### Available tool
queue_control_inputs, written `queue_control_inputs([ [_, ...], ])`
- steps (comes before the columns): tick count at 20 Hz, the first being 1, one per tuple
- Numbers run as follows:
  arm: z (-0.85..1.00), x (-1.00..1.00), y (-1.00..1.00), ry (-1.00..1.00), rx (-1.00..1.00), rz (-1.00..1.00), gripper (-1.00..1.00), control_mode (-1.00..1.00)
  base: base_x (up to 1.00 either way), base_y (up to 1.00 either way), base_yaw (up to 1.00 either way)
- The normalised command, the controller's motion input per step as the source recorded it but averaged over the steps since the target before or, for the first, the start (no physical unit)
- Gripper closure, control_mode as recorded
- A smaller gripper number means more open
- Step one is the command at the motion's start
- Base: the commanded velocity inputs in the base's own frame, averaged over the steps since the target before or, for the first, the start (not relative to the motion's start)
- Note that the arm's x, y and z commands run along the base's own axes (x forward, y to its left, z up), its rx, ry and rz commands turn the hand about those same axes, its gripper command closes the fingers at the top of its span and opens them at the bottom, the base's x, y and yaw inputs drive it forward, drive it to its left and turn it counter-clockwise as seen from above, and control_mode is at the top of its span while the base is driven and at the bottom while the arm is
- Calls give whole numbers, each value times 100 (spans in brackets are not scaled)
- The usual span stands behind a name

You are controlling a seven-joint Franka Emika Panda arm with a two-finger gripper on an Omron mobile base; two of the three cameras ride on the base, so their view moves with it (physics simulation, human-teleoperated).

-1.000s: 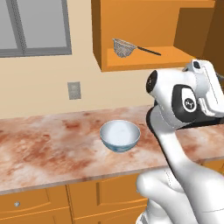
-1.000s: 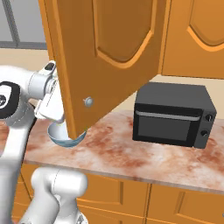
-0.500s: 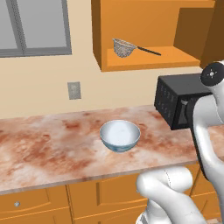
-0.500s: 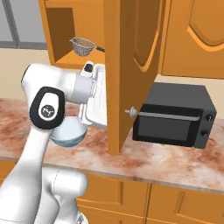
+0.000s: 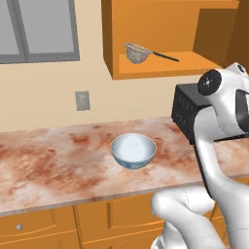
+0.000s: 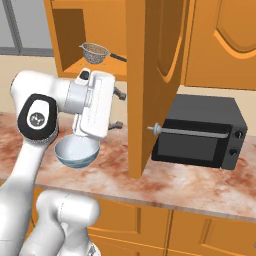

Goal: Open the cabinet and setup a tea strainer by placing it in the bowl upright.

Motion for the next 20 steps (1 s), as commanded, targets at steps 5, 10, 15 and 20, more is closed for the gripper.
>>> queue_control_inputs([
  [5,0,41,93,0,7,-14,-100,-100,0,0,0],
  [10,-7,46,59,-7,34,-11,-100,-100,0,0,0],
  [15,-30,65,27,-16,45,-20,-100,-100,0,0,0],
  [20,-23,81,16,-33,43,-29,-100,-100,0,0,0],
])
